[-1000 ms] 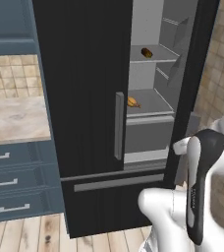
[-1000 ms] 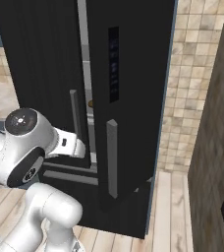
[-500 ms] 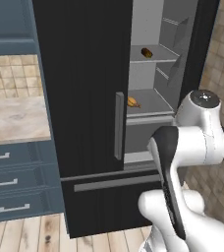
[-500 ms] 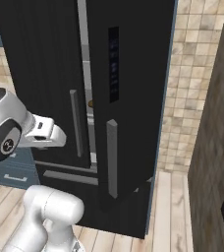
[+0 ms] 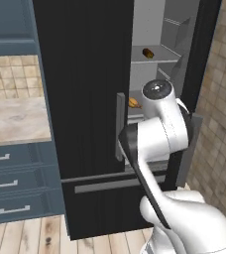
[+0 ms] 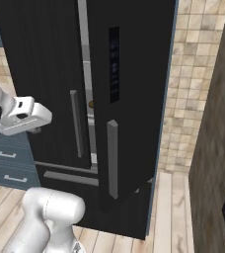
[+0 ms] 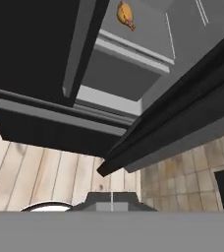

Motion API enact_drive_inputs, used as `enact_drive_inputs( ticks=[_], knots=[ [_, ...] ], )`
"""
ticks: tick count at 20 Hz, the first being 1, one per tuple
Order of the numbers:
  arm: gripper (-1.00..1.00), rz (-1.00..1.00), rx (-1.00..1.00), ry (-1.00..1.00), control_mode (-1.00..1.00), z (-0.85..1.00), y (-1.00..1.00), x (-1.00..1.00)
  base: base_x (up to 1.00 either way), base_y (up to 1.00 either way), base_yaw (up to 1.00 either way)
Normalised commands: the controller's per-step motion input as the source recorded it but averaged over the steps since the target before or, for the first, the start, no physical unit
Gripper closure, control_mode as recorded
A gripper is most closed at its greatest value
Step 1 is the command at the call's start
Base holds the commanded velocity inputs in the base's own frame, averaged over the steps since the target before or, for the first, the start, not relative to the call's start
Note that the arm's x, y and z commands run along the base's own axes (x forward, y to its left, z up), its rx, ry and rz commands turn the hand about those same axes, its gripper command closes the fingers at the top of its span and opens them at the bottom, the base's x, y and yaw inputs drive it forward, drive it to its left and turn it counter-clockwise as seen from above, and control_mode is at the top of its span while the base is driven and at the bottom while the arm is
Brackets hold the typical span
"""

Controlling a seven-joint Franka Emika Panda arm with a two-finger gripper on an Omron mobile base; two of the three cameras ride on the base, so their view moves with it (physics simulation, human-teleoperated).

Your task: Open the fridge, remove the kiwi, sweet potato, and chicken drumstick, and place them on any counter.

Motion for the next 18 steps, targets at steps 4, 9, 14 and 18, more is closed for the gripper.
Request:
enact_drive_inputs(
  ticks=[4, 9, 14, 18],
  knots=[
    [1.00, -0.04, -0.25, -0.01, -1.00, 0.74, 0.00, 0.63, 0.00, 0.00, 0.00],
    [1.00, -0.04, -0.19, -0.07, -1.00, 0.46, -0.01, 0.45, 0.00, 0.00, 0.00],
    [1.00, -0.04, -0.10, 0.00, -1.00, 0.09, -0.19, 0.29, 0.00, 0.00, 0.00],
    [1.00, -0.01, -0.04, 0.00, -1.00, -0.05, -0.20, 0.28, 0.00, 0.00, 0.00]
  ],
)
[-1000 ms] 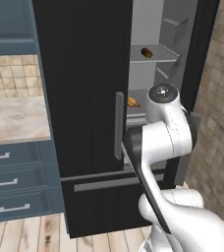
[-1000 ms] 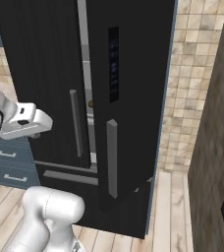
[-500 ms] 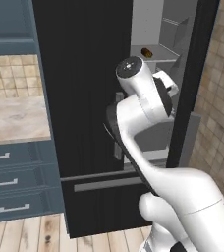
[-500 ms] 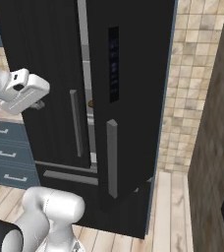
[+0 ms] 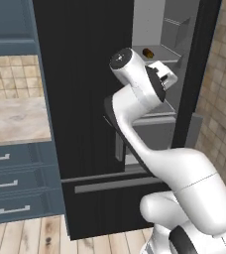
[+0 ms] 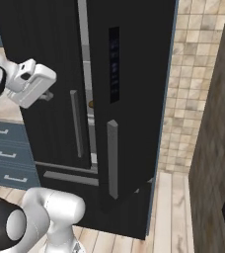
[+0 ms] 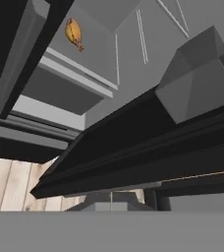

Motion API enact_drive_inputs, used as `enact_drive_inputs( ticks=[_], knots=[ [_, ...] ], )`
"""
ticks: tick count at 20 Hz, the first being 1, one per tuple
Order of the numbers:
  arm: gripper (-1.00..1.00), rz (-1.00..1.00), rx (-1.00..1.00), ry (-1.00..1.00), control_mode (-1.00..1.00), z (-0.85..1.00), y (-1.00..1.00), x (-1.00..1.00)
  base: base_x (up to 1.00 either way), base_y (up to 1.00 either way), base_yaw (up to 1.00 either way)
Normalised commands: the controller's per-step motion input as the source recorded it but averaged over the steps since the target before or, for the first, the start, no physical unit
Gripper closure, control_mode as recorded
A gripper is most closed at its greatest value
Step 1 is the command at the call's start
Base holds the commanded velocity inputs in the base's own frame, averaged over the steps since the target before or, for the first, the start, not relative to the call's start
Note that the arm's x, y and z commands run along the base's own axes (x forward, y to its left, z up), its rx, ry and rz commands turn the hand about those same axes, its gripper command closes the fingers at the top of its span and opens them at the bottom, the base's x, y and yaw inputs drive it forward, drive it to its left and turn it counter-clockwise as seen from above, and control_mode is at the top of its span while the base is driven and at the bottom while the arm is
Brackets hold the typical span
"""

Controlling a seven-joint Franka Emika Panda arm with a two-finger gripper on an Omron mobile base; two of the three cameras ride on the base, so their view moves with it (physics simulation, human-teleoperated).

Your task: Open the fridge, remove the kiwi, sweet potato, and chicken drumstick, and place them on any counter.

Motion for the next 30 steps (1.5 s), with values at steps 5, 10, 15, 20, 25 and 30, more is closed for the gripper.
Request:
enact_drive_inputs(
  ticks=[5, 10, 15, 20, 25, 30],
  knots=[
    [1.00, 0.00, -0.01, 0.00, -1.00, -0.01, -0.17, 0.02, 0.00, 0.00, 0.00],
    [1.00, 0.00, 0.00, -0.01, -1.00, -0.03, -0.19, 0.36, 0.00, 0.00, 0.00],
    [1.00, 0.00, 0.00, -0.02, -1.00, -0.01, -0.31, 0.76, 0.00, 0.00, 0.00],
    [1.00, 0.00, 0.00, -0.06, -1.00, 0.00, -0.27, 0.64, 0.00, 0.00, 0.00],
    [1.00, 0.00, 0.00, -0.06, -1.00, 0.00, -0.33, 0.39, 0.00, 0.00, 0.00],
    [1.00, 0.00, -0.02, -0.07, -1.00, 0.00, -0.29, 0.29, 0.00, 0.00, 0.00]
  ],
)
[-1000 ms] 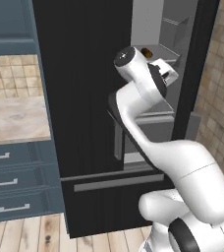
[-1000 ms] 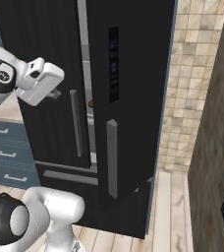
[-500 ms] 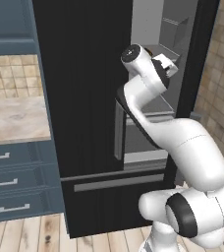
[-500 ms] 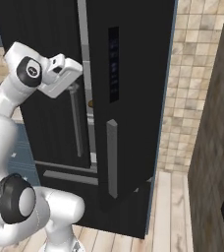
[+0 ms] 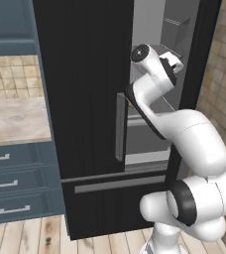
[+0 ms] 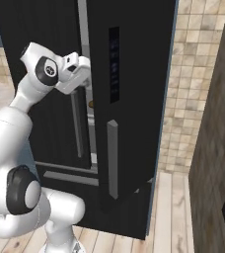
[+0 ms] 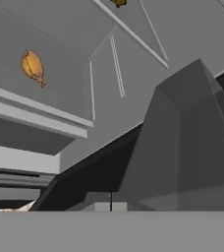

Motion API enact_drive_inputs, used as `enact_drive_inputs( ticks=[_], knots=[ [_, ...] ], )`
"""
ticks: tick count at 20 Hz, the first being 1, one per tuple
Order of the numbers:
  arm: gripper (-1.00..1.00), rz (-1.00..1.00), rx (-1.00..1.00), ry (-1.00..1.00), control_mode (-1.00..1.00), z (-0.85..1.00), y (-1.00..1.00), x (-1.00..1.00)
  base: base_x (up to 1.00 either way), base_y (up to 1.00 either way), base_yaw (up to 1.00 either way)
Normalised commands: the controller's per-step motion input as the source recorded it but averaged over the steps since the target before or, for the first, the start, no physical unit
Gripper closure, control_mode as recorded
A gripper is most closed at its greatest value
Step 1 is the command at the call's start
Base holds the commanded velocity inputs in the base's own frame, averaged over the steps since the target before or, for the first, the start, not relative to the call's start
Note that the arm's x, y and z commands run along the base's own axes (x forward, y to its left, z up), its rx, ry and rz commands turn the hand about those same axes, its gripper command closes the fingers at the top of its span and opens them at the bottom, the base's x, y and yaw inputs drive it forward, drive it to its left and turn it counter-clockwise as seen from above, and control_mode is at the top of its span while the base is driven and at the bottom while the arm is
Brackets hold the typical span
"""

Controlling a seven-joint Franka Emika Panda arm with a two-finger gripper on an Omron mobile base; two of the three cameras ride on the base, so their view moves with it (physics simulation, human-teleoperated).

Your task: Open the fridge, remove the kiwi, sweet potato, and chicken drumstick, and place them on any counter.

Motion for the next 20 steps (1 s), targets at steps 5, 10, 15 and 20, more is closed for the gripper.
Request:
enact_drive_inputs(
  ticks=[5, 10, 15, 20],
  knots=[
    [1.00, 0.00, -0.03, -0.07, -1.00, -0.02, -0.22, 0.37, 0.00, 0.00, 0.00],
    [1.00, 0.00, -0.05, -0.12, -1.00, 0.00, -0.22, 0.24, 0.00, 0.00, 0.00],
    [1.00, -0.07, -0.06, -0.09, -1.00, 0.00, -0.55, -0.09, 0.00, 0.00, 0.00],
    [1.00, -0.16, -0.05, -0.08, -1.00, 0.00, -0.84, -0.71, 0.00, 0.00, 0.00]
  ],
)
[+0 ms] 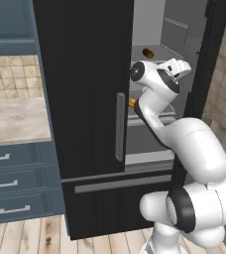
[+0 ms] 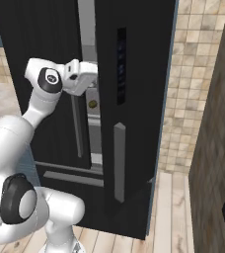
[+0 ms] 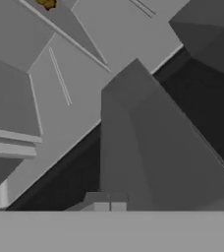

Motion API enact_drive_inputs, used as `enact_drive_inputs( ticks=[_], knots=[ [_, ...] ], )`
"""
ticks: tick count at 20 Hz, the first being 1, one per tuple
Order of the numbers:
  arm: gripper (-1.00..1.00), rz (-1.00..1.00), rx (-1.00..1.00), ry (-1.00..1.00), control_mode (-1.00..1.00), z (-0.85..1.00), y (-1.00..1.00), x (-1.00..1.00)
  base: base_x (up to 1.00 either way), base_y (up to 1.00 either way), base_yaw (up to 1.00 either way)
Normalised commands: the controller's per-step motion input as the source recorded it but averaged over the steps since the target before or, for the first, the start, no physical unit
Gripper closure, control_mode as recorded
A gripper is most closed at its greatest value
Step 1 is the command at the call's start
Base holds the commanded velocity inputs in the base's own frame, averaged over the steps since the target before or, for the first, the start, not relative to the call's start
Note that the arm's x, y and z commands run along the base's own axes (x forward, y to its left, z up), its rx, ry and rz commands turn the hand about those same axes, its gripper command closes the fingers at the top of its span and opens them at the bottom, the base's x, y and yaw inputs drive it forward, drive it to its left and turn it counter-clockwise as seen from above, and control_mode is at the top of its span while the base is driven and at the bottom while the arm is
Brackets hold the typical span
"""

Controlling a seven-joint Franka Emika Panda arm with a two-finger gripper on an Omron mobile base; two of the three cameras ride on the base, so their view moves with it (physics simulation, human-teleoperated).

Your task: Open the fridge, remove the kiwi, sweet potato, and chicken drumstick, and place them on any counter.

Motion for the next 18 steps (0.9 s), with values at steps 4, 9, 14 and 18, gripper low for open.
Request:
enact_drive_inputs(
  ticks=[4, 9, 14, 18],
  knots=[
    [1.00, -0.17, -0.03, -0.08, -1.00, 0.00, -0.80, -0.72, 0.00, 0.00, 0.00],
    [1.00, -0.18, 0.00, -0.01, -1.00, 0.00, -0.87, -0.69, 0.00, 0.00, 0.00],
    [1.00, -0.19, 0.00, -0.03, -1.00, 0.00, -0.94, -0.62, 0.00, 0.00, 0.00],
    [1.00, -0.05, 0.12, 0.00, -1.00, 0.00, -0.58, -0.07, 0.00, 0.00, 0.00]
  ],
)
